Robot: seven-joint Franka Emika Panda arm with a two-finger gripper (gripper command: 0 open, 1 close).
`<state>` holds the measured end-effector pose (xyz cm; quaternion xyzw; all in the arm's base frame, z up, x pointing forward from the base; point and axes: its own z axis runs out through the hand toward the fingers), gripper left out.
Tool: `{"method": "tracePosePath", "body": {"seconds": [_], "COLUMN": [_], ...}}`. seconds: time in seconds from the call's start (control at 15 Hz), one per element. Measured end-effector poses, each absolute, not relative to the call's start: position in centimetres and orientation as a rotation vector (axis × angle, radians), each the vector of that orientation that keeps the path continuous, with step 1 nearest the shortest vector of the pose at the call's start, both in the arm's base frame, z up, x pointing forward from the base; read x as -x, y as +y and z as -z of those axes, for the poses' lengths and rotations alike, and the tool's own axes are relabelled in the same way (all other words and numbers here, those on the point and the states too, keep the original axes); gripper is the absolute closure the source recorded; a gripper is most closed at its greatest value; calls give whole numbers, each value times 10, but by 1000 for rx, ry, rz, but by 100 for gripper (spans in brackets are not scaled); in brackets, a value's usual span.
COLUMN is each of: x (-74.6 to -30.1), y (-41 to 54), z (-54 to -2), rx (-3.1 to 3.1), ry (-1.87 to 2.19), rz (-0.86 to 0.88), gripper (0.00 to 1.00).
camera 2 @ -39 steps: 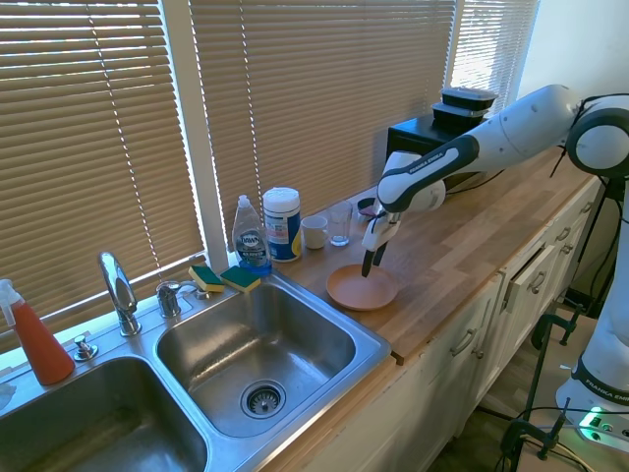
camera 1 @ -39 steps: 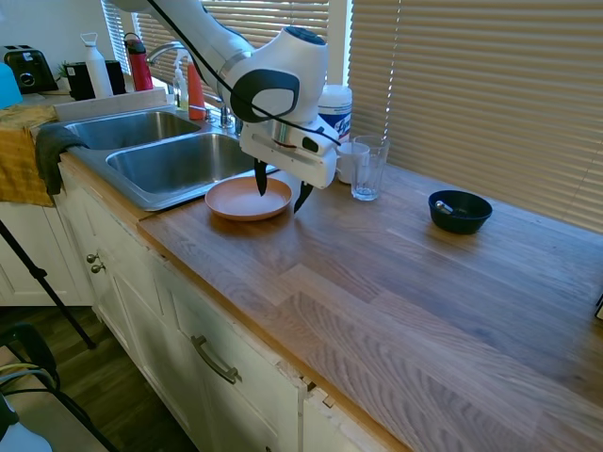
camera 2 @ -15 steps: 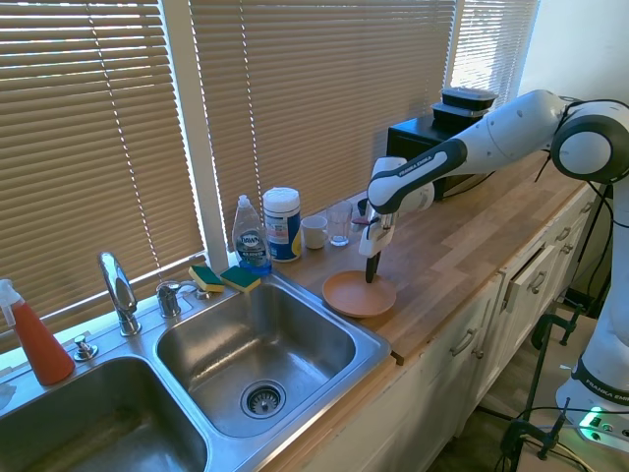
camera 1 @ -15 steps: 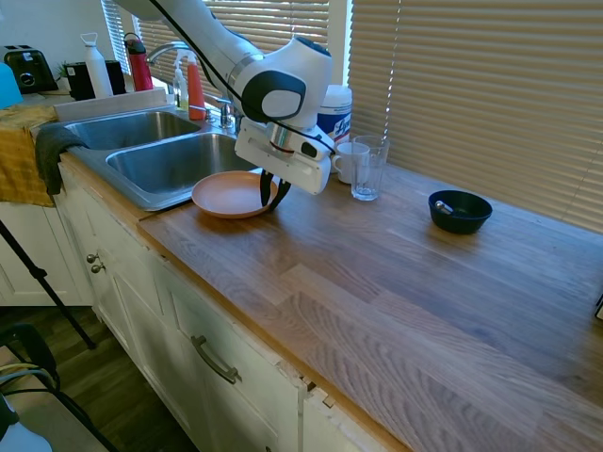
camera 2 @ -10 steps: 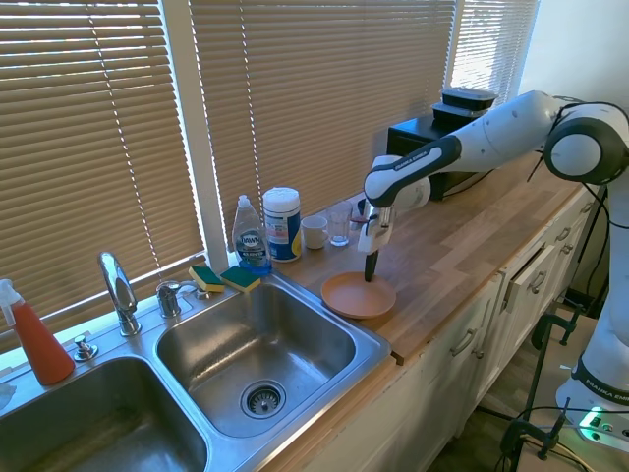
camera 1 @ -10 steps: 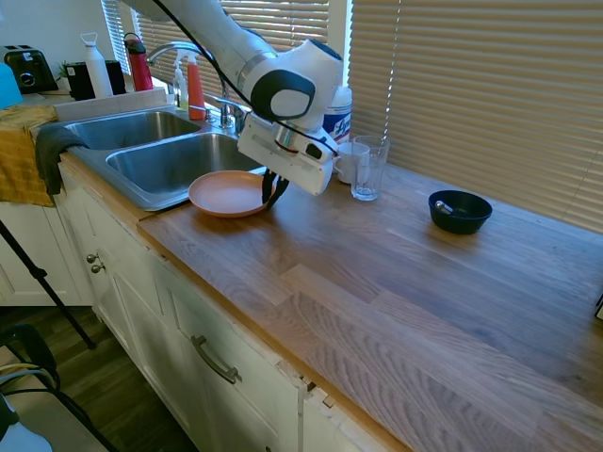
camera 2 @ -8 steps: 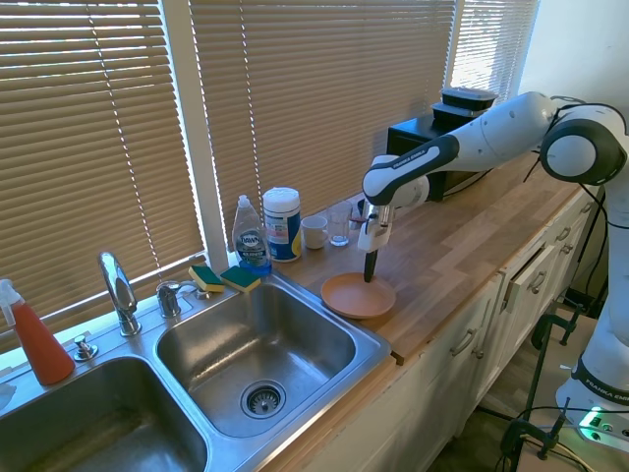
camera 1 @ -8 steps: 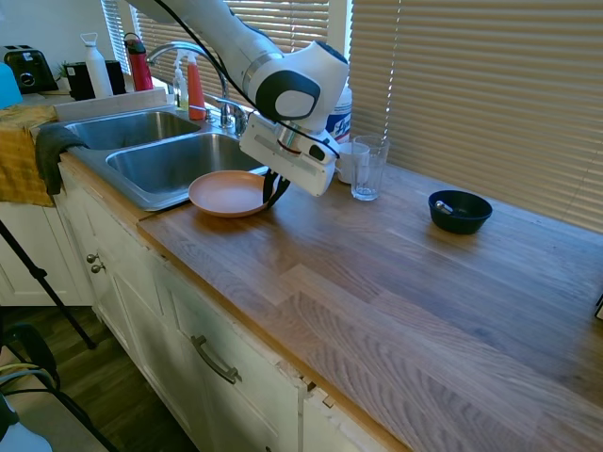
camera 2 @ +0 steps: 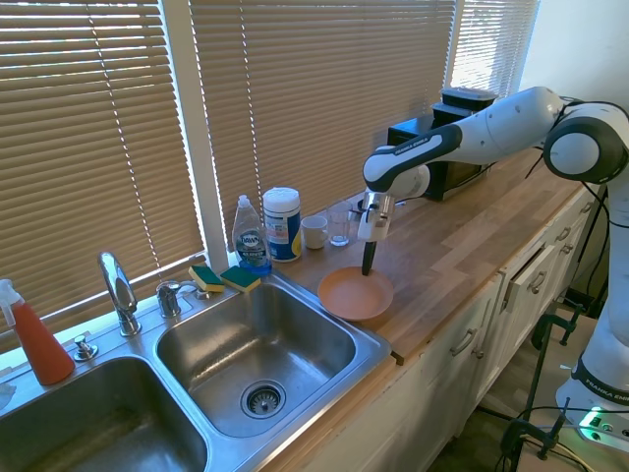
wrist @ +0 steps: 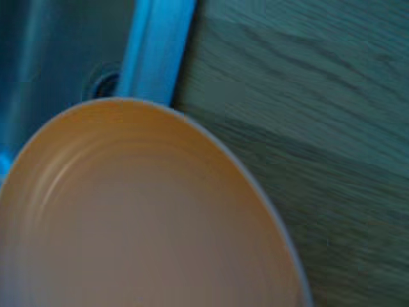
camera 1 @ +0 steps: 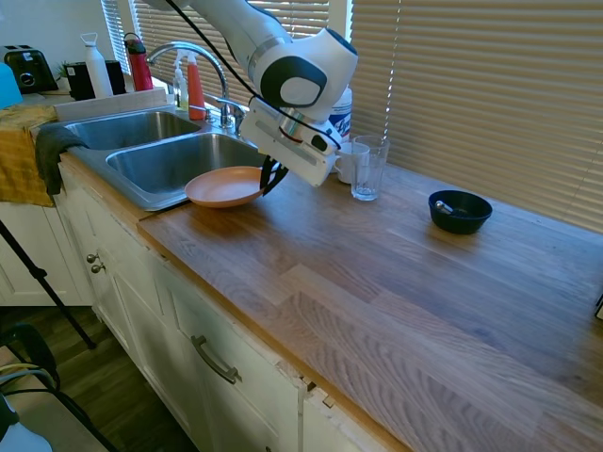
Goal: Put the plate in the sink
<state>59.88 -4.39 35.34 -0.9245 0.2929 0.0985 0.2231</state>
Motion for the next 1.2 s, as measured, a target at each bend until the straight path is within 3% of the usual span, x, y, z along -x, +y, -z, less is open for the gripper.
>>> {"method": "tracePosePath", "body": {"seconds": [0.53,0.8,1.2], "x": [-594,-620,-668], "y": [64,133,240], "z": [-405,-414,-372], "rx": [2543,2595,2737], "ry": [813,755,736], "rz": [-299,-277,-229], "gripper": [100,100,100]}}
